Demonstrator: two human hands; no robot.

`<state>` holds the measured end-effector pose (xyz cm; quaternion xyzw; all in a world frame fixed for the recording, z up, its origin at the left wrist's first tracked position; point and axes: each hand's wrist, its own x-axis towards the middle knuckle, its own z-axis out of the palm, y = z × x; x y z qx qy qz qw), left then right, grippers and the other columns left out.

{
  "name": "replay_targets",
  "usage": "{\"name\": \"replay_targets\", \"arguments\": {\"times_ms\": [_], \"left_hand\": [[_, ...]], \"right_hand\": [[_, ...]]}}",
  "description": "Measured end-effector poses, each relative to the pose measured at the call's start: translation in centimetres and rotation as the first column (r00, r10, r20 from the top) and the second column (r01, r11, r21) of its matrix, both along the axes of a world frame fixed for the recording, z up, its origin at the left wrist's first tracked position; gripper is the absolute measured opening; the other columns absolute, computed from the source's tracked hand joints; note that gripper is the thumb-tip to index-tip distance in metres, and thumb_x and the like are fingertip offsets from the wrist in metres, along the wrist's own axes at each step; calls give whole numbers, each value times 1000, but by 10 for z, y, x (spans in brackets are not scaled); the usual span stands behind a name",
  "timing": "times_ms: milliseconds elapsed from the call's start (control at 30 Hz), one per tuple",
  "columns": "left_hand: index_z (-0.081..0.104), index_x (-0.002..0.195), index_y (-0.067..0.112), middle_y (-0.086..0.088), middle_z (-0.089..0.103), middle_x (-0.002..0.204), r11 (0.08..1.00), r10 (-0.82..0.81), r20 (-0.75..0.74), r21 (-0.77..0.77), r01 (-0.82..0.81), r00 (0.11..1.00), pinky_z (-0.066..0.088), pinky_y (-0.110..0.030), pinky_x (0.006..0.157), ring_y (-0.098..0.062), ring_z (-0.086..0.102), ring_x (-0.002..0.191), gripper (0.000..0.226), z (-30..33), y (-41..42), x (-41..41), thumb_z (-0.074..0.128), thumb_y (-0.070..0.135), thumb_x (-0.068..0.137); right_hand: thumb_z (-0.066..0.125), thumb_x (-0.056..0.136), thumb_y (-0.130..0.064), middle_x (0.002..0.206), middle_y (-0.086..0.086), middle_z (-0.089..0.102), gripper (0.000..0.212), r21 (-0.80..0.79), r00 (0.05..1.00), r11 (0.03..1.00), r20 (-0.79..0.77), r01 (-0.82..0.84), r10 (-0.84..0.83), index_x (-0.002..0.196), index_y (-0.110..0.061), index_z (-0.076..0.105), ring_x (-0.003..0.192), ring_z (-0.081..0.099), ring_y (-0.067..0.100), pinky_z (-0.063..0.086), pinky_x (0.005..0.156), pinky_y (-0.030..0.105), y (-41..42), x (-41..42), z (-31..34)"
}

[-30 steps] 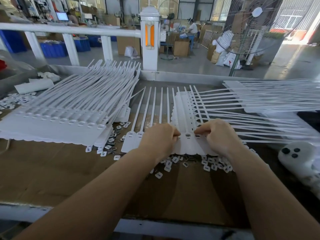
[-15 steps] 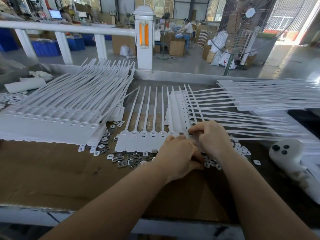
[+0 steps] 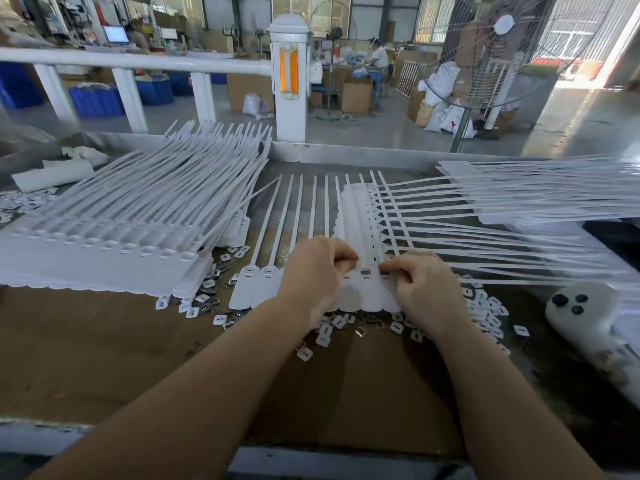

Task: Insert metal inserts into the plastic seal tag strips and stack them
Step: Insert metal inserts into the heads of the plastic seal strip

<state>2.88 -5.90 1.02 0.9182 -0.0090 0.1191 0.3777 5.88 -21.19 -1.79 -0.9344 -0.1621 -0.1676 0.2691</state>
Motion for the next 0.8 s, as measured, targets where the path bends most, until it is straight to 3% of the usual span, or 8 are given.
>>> {"name": "replay_targets", "arguments": {"times_ms": [133,233,367,633,800], "left_hand": [[70,103,15,0,70,100,995,16,0,100,-16,1000,43,-14,82,-12,63,92,18,-2,-4,9,57,14,91],[71,100,17,1,70,99,988,7,16,151,-9,1000,47,-23,86,-14,62,92,16,-4,-9,12,59,15,89],[70,103,21,0,68,103,965,-22,-4,260,22,1000,49,-29,86,-18,61,94,18,-5,-11,15,58,19,90],[66,104,17,0,60,106,889,-30,50,458,4,998,48,-35,85,-19,55,98,17,-8,-16,19,53,19,93],[63,105,13,-3,56,104,800,-65,91,600,-3,994,46,-31,73,-23,55,95,19,-7,-20,19,48,12,94]], "right_hand": [[51,89,-6,105,-2,67,26,35,999,999,32,-25,24,101,-17,72,94,43,4,33,101,29,0,-1,-2],[51,89,-4,103,-1,67,27,49,999,998,42,-27,25,100,-16,72,91,39,0,34,104,36,0,-2,-3],[51,88,-3,102,-1,67,28,52,999,998,36,-26,24,100,-15,72,98,49,9,35,103,37,0,-1,-3],[53,86,-1,99,0,69,26,80,998,996,52,-35,31,97,-13,73,96,50,11,36,102,40,0,-1,-4],[53,87,-3,97,-1,68,25,79,998,996,51,-32,28,96,-14,73,95,50,12,39,98,38,0,0,-5]]}}
